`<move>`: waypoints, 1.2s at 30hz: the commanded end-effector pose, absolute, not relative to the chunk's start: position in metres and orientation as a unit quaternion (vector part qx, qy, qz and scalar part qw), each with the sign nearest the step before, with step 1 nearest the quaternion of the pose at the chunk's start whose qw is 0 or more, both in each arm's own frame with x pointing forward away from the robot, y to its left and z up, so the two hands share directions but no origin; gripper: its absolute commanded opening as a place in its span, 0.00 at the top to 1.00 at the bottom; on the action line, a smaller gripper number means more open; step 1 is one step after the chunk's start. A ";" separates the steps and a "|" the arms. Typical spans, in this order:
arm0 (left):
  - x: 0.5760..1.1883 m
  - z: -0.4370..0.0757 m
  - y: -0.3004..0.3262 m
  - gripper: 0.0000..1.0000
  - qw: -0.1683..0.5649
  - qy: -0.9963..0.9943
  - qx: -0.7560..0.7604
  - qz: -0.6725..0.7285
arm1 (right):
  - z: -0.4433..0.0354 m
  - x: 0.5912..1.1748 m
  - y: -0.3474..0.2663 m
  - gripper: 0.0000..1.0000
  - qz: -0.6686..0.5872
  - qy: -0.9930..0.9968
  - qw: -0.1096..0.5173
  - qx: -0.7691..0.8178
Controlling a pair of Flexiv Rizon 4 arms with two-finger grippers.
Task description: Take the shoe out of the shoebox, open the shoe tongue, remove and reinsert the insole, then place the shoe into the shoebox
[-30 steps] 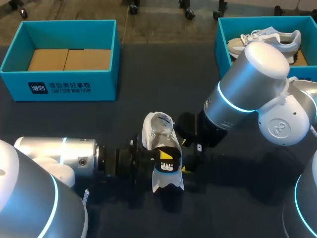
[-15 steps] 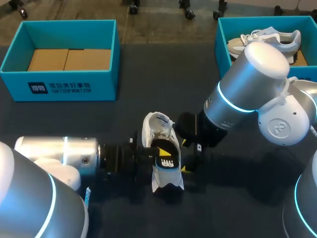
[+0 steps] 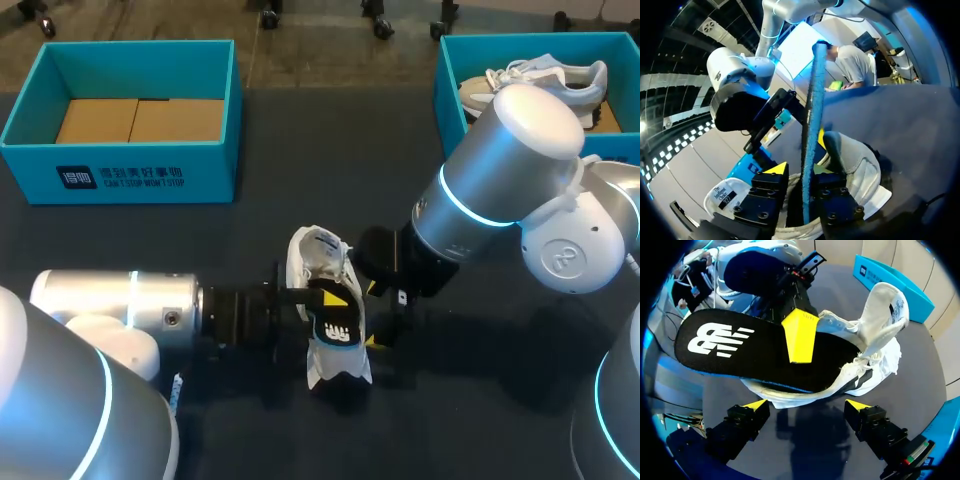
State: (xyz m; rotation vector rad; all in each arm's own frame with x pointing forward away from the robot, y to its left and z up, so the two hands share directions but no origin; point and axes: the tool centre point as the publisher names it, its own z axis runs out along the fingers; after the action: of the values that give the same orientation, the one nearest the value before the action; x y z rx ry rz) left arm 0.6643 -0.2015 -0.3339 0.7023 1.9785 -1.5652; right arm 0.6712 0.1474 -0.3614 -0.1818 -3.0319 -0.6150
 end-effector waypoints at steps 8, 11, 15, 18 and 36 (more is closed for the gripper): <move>0.648 -0.322 -0.198 0.87 0.262 0.716 0.278 -0.585 | -0.363 0.671 0.148 0.00 -0.198 -0.978 0.021 -0.059; 0.646 -0.322 -0.201 1.00 0.272 0.718 0.287 -0.573 | -0.363 0.671 0.148 0.00 -0.198 -0.978 0.021 -0.059; 0.650 -0.329 -0.204 1.00 0.280 0.724 0.295 -0.558 | -0.363 0.671 0.148 0.00 -0.198 -0.978 0.021 -0.059; 0.657 -0.335 -0.204 1.00 0.283 0.729 0.293 -0.549 | -0.363 0.671 0.148 0.00 -0.198 -0.978 0.021 -0.059; 0.670 -0.342 -0.196 0.98 0.271 0.741 0.274 -0.549 | -0.363 0.671 0.148 0.00 -0.198 -0.978 0.021 -0.059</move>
State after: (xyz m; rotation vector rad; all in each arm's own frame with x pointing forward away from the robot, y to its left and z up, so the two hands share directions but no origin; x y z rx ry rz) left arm 0.6716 -0.2030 -0.3445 0.7353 2.0043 -1.4674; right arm 0.6712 0.1474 -0.3614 -0.1818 -3.0320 -0.6151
